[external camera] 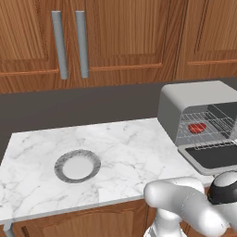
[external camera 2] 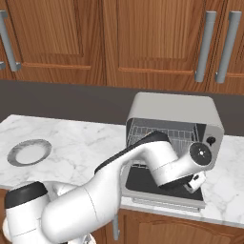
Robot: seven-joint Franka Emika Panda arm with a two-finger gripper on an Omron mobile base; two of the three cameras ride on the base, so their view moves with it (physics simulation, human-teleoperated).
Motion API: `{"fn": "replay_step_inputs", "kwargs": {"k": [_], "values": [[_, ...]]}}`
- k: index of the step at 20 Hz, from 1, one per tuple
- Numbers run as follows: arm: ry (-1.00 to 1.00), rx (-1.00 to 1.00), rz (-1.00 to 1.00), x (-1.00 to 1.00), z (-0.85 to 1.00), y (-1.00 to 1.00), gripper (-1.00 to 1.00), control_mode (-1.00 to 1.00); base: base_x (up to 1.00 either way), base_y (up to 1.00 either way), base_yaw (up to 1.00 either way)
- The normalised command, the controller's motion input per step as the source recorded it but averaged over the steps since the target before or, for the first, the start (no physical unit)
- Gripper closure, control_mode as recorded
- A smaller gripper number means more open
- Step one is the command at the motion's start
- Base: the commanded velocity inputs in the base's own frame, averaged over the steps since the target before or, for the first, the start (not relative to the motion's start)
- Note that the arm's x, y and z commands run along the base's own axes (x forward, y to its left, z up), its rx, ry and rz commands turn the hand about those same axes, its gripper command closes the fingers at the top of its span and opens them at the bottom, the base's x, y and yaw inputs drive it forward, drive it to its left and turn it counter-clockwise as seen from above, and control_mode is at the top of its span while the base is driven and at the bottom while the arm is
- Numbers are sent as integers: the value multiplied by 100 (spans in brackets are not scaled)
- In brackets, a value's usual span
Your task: Open the toaster oven door. Place the hotdog bun on the top rack in the toaster oven and place the steak on the bottom rack.
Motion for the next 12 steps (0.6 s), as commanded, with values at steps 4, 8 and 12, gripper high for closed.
{"fn": "replay_step_inputs", "kwargs": {"k": [4, 8, 12], "values": [[8, -13, 6, -42, 29, 0, -100, -100, 0, 0, 0], [4, -23, 25, -44, 15, 18, -100, -100, 0, 0, 0], [13, -28, 33, -34, 7, 48, -100, -100, 0, 0, 0]]}}
